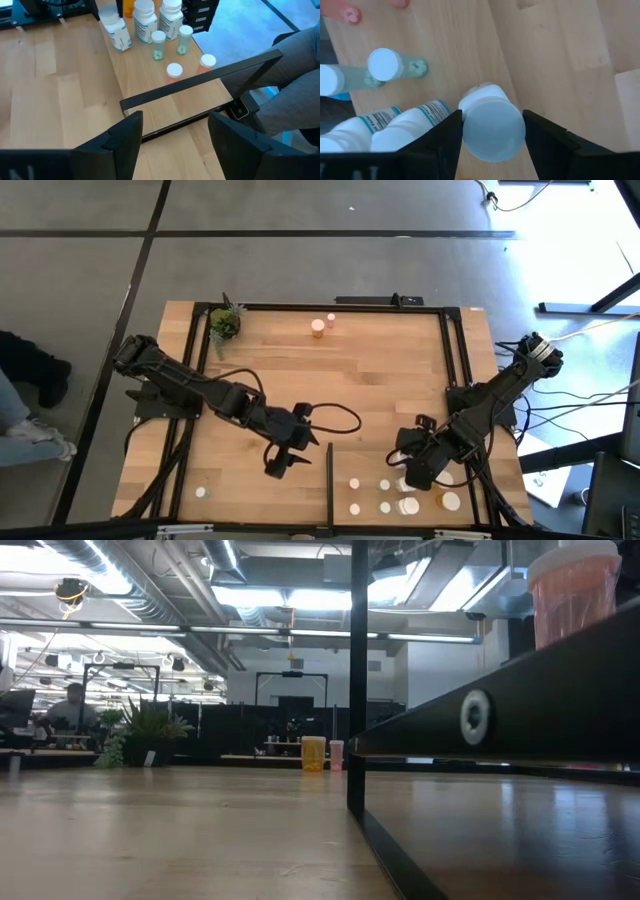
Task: Pick and place medicine bottles onto shelf by color
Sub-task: Put the white pill bottle on the shelf aligned with the other white pill bottles, then put the blue pill bottle on the shelf aligned with the other blue pill bottles
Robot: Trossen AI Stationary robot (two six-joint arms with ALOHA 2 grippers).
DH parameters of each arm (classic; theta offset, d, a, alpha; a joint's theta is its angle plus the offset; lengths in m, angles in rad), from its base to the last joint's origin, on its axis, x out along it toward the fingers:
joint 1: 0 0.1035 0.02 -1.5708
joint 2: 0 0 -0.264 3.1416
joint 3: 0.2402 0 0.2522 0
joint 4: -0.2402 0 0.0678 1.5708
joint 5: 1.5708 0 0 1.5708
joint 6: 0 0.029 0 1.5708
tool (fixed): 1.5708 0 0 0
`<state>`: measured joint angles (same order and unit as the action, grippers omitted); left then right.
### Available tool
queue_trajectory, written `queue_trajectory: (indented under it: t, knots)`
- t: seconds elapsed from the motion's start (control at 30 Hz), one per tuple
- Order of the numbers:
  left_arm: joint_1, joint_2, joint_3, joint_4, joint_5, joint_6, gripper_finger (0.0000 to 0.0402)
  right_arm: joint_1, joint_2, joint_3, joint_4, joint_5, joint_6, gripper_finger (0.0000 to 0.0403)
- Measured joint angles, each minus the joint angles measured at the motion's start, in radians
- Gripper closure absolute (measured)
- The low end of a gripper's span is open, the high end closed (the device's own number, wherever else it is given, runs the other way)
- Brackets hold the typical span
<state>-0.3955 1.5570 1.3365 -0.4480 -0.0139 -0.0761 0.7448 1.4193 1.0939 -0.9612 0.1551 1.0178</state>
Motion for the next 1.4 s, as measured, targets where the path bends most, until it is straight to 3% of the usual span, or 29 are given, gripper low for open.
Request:
queue_trajectory:
  t: [0.33, 0.67, 1.03, 1.4]
  knots:
    - [-0.014, 0.000, 0.000, 0.000, 0.000, 0.000, 0.0182, 0.000, 0.000, 0.000, 0.018, -0.018, -0.002, 0.0156]
    - [-0.014, 0.000, 0.000, -0.001, 0.000, 0.000, 0.0182, 0.000, -0.002, 0.003, 0.012, -0.020, 0.020, 0.0152]
    - [-0.014, 0.000, 0.000, -0.007, 0.000, 0.000, 0.0182, 0.000, -0.002, 0.132, -0.040, -0.014, -0.041, 0.0152]
    - [-0.042, -0.002, 0.000, -0.068, 0.000, -0.095, 0.0182, -0.001, -0.002, 0.177, -0.070, 0.164, -0.163, 0.0152]
